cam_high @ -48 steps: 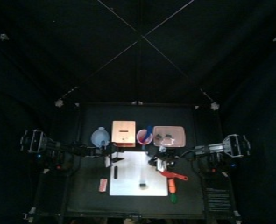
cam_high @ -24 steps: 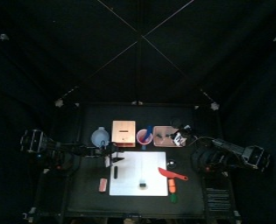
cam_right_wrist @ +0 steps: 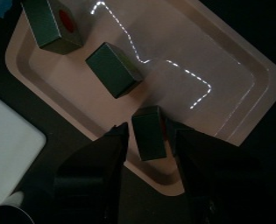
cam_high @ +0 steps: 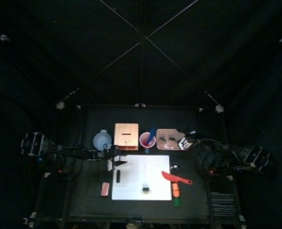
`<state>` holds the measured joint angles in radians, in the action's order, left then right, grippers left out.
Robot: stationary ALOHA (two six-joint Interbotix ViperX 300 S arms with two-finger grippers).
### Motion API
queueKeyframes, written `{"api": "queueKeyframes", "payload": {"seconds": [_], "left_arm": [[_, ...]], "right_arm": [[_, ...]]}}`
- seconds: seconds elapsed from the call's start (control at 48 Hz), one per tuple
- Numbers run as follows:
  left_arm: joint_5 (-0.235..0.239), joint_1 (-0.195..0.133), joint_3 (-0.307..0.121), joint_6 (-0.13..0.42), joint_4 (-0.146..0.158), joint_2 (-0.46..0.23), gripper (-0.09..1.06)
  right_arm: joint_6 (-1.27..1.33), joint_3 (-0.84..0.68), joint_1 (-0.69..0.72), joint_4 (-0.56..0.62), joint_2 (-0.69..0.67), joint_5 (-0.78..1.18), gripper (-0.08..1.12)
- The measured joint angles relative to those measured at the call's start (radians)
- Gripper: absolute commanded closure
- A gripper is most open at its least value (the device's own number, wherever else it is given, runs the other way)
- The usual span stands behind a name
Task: Place sushi on board then cut the sushi with the knife then place the pieces on the plate
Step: Place the 4 sushi pieces on the plate
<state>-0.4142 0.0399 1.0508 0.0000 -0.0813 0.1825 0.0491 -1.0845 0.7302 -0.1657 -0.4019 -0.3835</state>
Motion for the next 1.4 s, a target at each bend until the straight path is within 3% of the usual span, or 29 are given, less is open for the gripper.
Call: {"api": "queueKeyframes", "payload": {"seconds": [0.146,0.375,0.792,1.125,1.396], "left_arm": [[0.0,0.002,0.0,0.002,-0.002,0.0,0.16],[-0.002,0.0,0.0,0.0,-0.006,0.0,0.16],[0.0,0.0,0.0,0.0,-0.017,0.0,0.16],[0.002,0.0,-0.002,0.002,-0.035,0.0,0.16],[0.003,0.0,0.0,0.0,-0.037,0.0,0.16]], "right_arm": [[0.002,0.051,-0.048,-0.029,-0.066,-0.041,0.27],[0.003,0.103,-0.328,-0.109,-0.078,0.02,0.27],[0.002,0.204,-0.819,-0.149,0.12,0.327,0.27],[0.0,0.383,-0.98,-0.236,0.37,0.291,0.25],[0.0,0.457,-0.997,-0.238,0.466,0.227,0.2]]}}
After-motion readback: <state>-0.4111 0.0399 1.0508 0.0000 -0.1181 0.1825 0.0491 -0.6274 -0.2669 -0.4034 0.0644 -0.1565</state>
